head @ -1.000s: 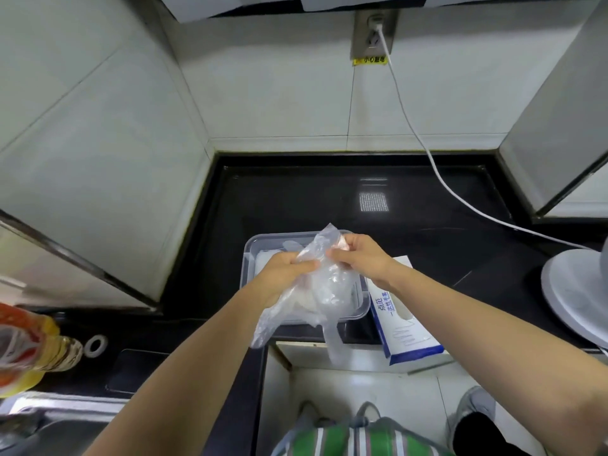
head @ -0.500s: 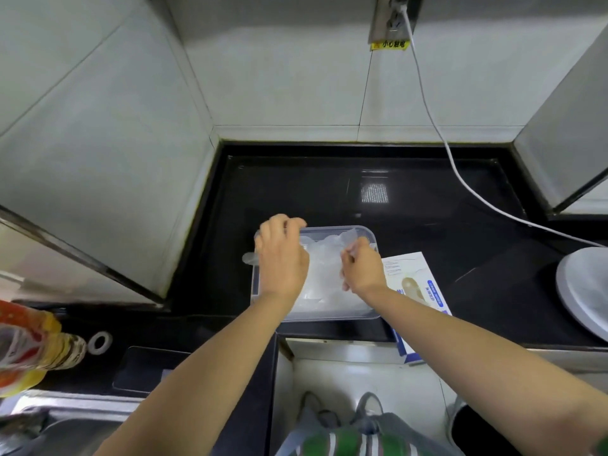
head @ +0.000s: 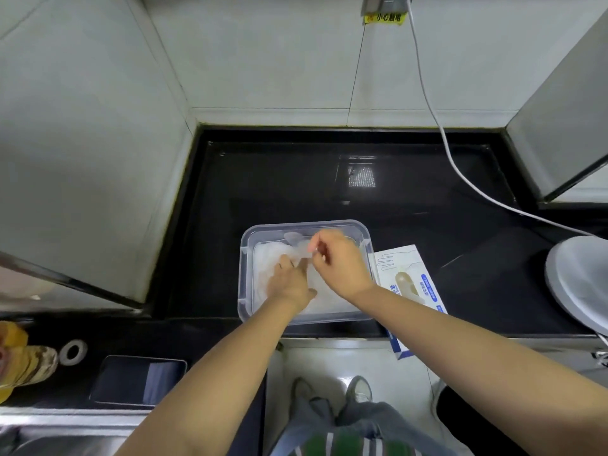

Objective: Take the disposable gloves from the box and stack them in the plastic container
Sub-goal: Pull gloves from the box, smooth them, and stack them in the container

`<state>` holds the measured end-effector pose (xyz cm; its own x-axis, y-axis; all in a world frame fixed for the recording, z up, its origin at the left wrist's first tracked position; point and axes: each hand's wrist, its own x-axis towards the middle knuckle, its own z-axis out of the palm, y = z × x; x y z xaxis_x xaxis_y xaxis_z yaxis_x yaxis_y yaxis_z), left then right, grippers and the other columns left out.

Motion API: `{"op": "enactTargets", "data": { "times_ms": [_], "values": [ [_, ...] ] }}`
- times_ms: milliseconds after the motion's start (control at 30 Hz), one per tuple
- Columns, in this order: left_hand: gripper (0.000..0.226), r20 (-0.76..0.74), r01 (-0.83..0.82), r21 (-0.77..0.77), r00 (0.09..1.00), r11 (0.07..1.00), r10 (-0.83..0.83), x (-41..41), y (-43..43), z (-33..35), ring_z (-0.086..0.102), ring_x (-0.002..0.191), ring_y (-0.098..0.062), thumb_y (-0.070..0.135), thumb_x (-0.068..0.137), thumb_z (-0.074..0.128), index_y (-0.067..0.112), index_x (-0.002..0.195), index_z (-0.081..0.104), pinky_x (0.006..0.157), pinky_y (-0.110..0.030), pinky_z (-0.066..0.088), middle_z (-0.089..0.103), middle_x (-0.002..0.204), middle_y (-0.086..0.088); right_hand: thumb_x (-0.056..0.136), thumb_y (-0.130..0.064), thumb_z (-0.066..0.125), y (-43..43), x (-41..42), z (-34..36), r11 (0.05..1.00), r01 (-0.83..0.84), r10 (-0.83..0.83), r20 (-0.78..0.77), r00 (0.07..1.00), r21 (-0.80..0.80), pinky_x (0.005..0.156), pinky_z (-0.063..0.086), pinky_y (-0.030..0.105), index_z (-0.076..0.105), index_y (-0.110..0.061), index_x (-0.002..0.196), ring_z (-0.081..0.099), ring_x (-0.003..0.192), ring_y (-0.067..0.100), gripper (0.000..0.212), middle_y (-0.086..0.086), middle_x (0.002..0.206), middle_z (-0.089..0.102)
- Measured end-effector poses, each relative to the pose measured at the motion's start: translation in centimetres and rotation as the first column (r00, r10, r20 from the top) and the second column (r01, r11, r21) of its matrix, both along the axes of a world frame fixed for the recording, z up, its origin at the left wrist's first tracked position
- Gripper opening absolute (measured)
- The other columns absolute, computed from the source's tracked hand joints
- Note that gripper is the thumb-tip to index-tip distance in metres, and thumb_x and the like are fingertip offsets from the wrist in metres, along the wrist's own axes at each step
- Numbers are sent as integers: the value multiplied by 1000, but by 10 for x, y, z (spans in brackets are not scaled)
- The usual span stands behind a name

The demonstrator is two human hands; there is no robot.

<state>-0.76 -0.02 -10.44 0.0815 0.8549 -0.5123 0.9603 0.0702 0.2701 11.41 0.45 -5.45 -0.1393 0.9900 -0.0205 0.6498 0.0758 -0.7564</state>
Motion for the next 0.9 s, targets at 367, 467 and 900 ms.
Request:
{"op": "enactTargets", "data": {
  "times_ms": [367,467,900],
  "values": [
    [92,-64,-48,-41,997,998,46,-17,3,-7,35,135,-33,16,86,69,33,152,8,100,-36,44,9,158,-12,95,-8,49,13,8,-39,724,72,128,235,963,-686,66,56,34,15,-29,147,60,82,28,65,11,99,55],
    [104,-71,-33,-178,997,983,21,-16,2,-8,26,142,-36,10,85,69,34,154,-5,106,-39,39,-9,162,-10,90,-4,54,15,9,-46,700,68,165,254,953,-711,69,56,31,3,-32,149,60,79,24,83,10,95,54],
    [95,-74,-7,-225,997,974,-10,-14,2,-1,21,145,-35,10,92,61,33,155,-6,112,-40,35,-11,161,-12,91,-16,63,14,8,-43,642,-7,344,280,896,-766,85,44,32,-18,-25,155,48,126,29,104,16,150,30]
  ]
}}
